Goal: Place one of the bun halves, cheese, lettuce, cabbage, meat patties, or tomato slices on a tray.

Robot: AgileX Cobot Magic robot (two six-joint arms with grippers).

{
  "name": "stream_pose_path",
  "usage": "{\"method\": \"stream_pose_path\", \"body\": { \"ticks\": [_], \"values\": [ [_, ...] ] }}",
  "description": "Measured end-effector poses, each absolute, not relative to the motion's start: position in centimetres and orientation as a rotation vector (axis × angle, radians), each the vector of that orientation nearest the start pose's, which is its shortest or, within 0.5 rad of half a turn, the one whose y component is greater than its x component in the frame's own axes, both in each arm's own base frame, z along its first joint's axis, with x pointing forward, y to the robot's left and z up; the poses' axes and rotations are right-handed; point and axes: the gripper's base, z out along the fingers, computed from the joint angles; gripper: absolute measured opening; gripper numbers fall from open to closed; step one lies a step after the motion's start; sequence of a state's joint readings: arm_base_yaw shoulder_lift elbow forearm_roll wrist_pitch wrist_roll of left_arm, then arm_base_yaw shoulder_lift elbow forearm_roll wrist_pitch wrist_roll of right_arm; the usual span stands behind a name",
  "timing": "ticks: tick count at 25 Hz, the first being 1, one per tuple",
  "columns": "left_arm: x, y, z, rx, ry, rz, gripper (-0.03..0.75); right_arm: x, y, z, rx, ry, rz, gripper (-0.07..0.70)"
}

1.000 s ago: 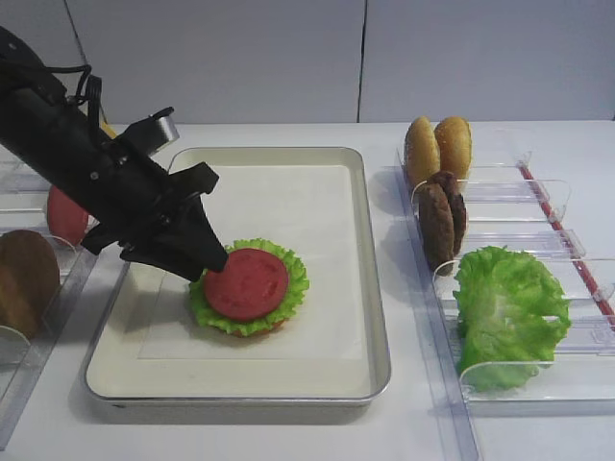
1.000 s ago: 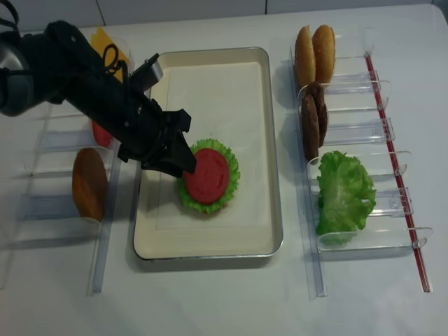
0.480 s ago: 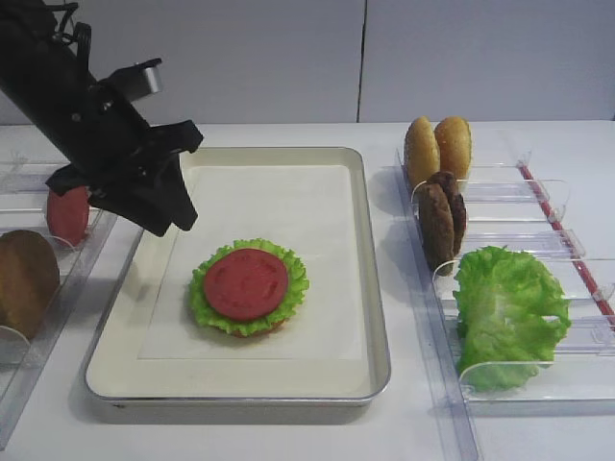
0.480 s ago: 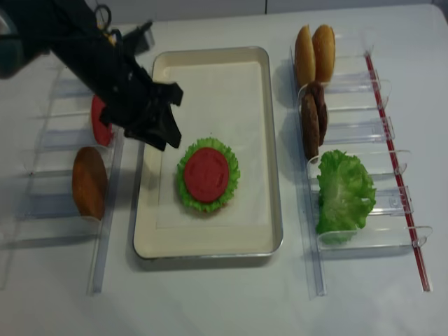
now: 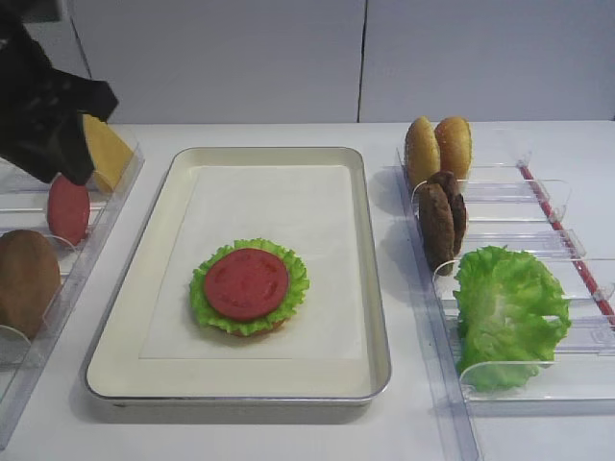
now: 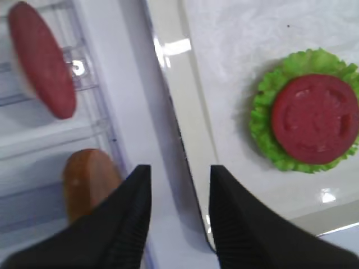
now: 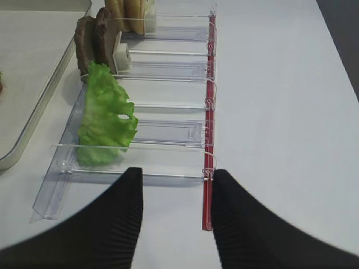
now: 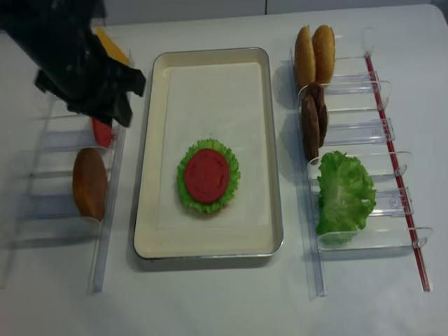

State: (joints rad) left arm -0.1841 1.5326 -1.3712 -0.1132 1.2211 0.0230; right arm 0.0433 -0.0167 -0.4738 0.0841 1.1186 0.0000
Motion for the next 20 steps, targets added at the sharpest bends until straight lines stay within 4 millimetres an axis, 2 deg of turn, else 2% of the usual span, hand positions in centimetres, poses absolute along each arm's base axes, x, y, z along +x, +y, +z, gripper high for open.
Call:
{"method": "stream_pose_path", "body": {
  "ticks": [6, 10, 20],
  "values": [
    [24.6, -4.6, 35.5, 0.241, 2.752, -0.051, 0.242, -0.7, 0.7, 26.6, -0.052, 2.111, 0.128, 0.309],
    [20.9, -3.9, 36.9, 0.219, 2.683, -0.063, 0.242, -0.7, 0.7, 26.6, -0.052, 2.111, 0.128, 0.309],
    [11.5, -2.1, 37.9, 0.182, 2.507, -0.091, 0.242, -0.7, 0.7, 26.6, -0.052, 2.111, 0.128, 0.309]
  ]
}}
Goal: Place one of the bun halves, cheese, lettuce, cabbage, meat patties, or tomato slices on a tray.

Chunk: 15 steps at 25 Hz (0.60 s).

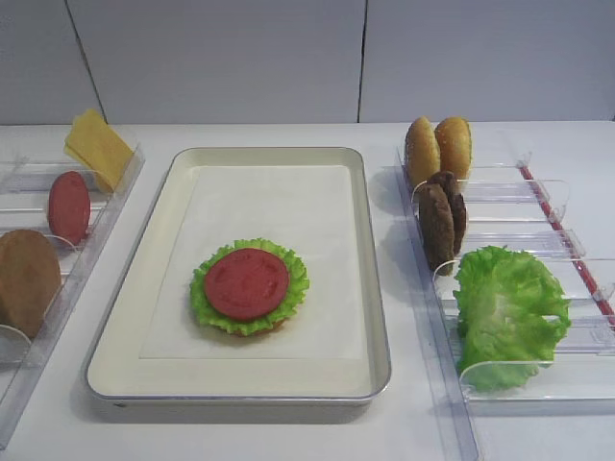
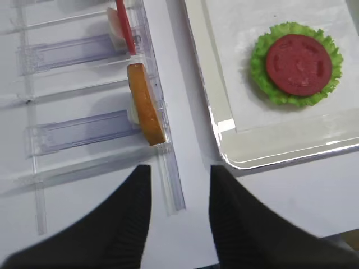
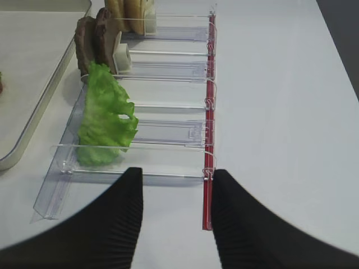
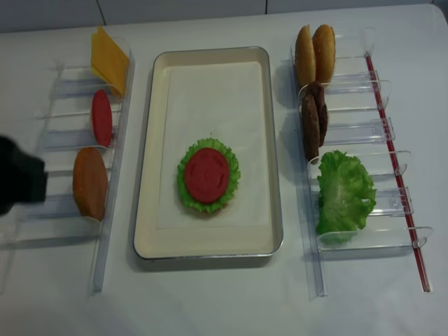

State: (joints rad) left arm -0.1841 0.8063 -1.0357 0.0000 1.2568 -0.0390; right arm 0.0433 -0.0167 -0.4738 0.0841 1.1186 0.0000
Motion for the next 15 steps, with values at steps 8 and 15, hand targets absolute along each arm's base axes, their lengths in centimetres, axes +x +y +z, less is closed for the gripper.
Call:
{"method": "stream_pose_path", "body": {
  "ticks": [8, 15],
  "values": [
    [5.4, -1.0, 36.6, 0.171, 2.37, -0.108, 0.242, -0.7, 0.7, 26.6, -0.052, 2.111, 0.128, 0.309],
    [1.1, -0.2, 33.9, 0.168, 2.27, -0.116, 0.242, -0.7, 0.7, 26.6, -0.052, 2.111, 0.128, 0.309]
  ]
}}
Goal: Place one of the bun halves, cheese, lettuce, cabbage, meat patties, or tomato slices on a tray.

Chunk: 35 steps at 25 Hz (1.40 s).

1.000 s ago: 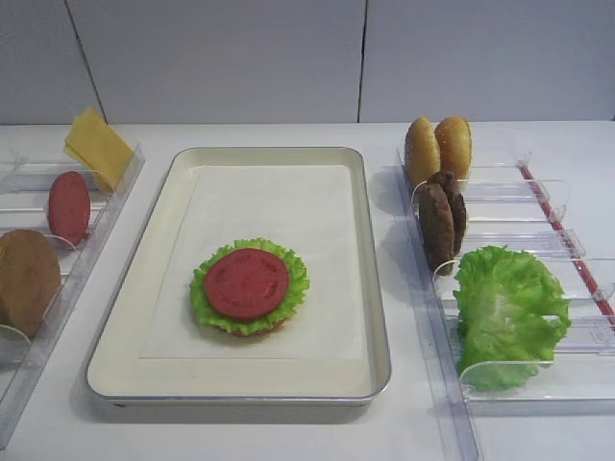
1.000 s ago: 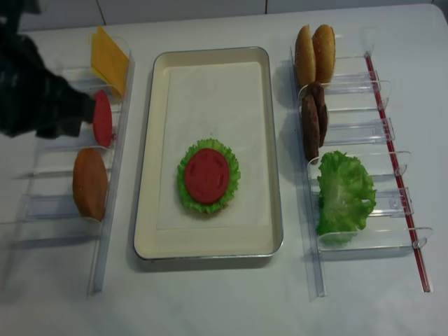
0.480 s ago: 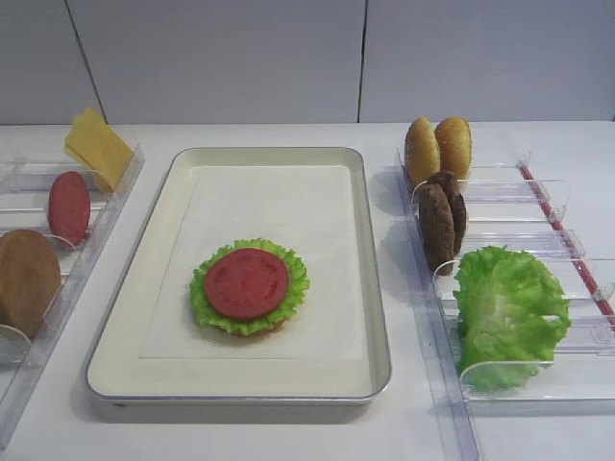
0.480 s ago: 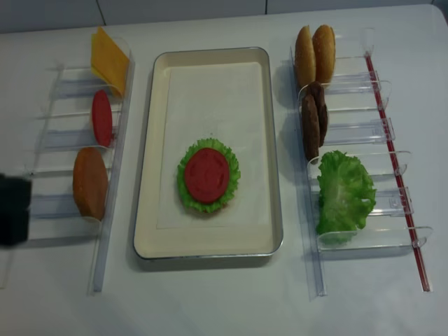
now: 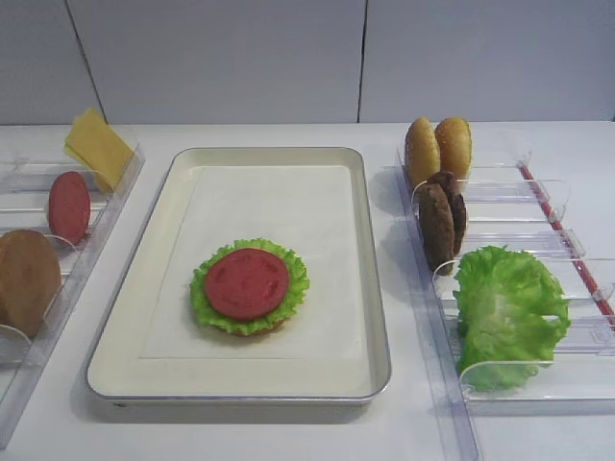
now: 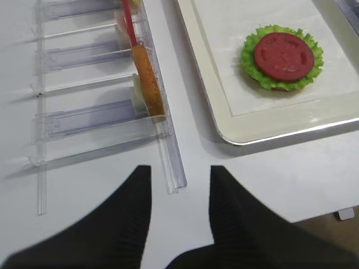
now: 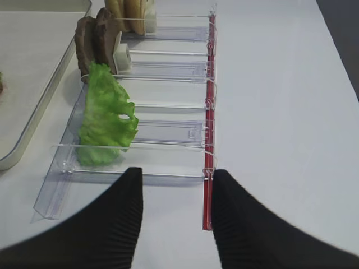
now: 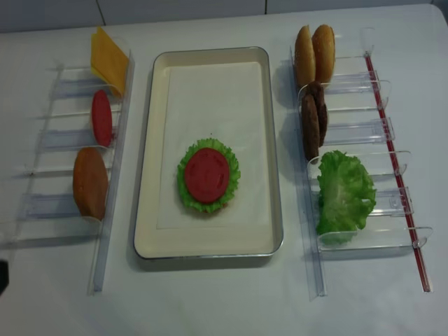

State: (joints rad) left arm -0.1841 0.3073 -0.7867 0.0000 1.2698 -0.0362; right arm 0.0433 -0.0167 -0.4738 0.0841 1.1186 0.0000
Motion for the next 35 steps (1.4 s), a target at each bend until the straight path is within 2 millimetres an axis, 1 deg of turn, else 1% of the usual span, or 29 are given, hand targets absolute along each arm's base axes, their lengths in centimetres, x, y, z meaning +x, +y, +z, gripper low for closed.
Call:
{"method": "stream_pose_path", "body": {
  "ticks": [3, 7, 12, 16, 22, 32, 35],
  "values": [
    [-0.4, 0.1, 32.4, 0.174, 2.227, -0.116, 0.242, -0.7, 0.7, 26.6, -0.052, 2.111, 0.128, 0.309],
    [-1.9, 0.4, 30.4, 0.178, 2.182, -0.116, 0.242, -0.7, 0.7, 26.6, -0.052, 2.111, 0.128, 0.309],
    [-2.6, 0.5, 28.2, 0.182, 2.163, -0.115, 0.242, -0.7, 0.7, 26.6, -0.052, 2.111, 0.128, 0.309],
    [-2.1, 0.4, 26.9, 0.188, 2.201, -0.11, 0.242, -0.8, 0.7, 26.5, -0.052, 2.112, 0.128, 0.309],
    [-1.3, 0.2, 26.4, 0.206, 2.167, -0.102, 0.242, -0.8, 0.7, 26.5, -0.052, 2.112, 0.128, 0.309],
    [-1.2, 0.2, 26.5, 0.206, 2.153, -0.102, 0.239, -0.8, 0.7, 26.5, -0.052, 2.112, 0.128, 0.309],
    [-1.2, 0.2, 26.5, 0.184, 2.155, -0.09, 0.237, -0.8, 0.7, 26.5, -0.052, 2.112, 0.128, 0.309]
  ]
}}
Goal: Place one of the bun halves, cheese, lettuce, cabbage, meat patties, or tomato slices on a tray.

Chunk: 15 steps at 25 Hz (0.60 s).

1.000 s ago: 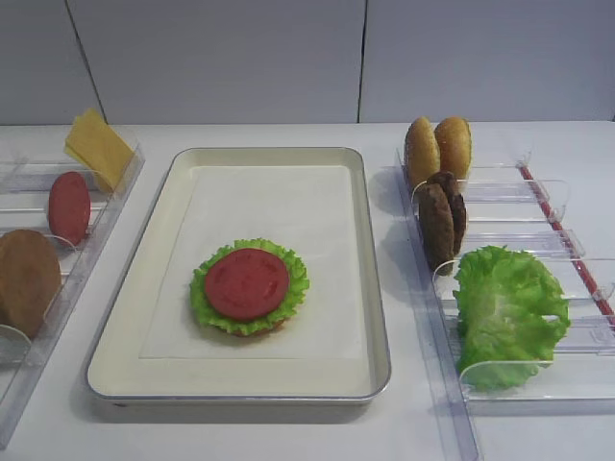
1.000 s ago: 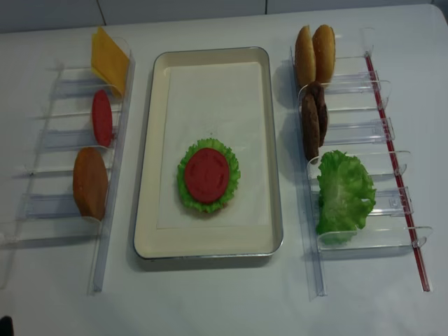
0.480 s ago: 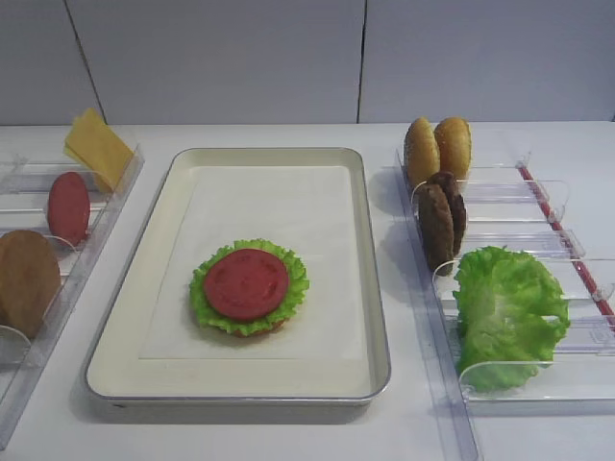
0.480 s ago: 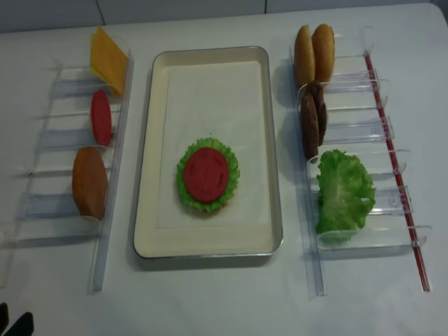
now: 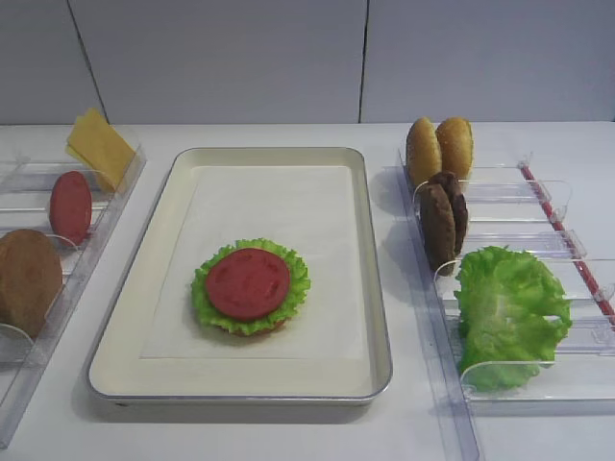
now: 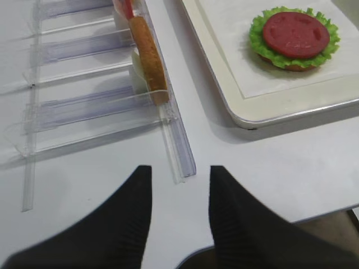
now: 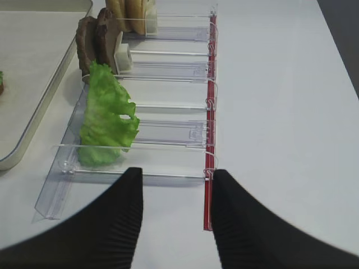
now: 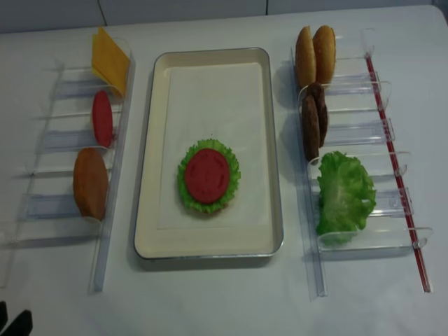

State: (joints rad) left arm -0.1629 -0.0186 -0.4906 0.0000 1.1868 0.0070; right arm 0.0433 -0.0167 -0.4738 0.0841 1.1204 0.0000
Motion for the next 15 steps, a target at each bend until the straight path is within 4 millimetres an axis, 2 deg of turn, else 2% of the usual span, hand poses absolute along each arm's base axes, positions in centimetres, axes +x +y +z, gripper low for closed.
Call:
{"method": "stream_pose_path", "body": {
  "ticks": [4, 15],
  "values": [
    [-1.23, 0.13, 26.47, 0.125, 2.158, -0.058, 0.237, -0.75, 0.66, 26.54, -0.052, 2.112, 0.128, 0.309],
    [-1.23, 0.13, 26.47, 0.12, 2.158, -0.056, 0.235, -0.75, 0.66, 26.54, -0.052, 2.112, 0.128, 0.309]
  ]
}}
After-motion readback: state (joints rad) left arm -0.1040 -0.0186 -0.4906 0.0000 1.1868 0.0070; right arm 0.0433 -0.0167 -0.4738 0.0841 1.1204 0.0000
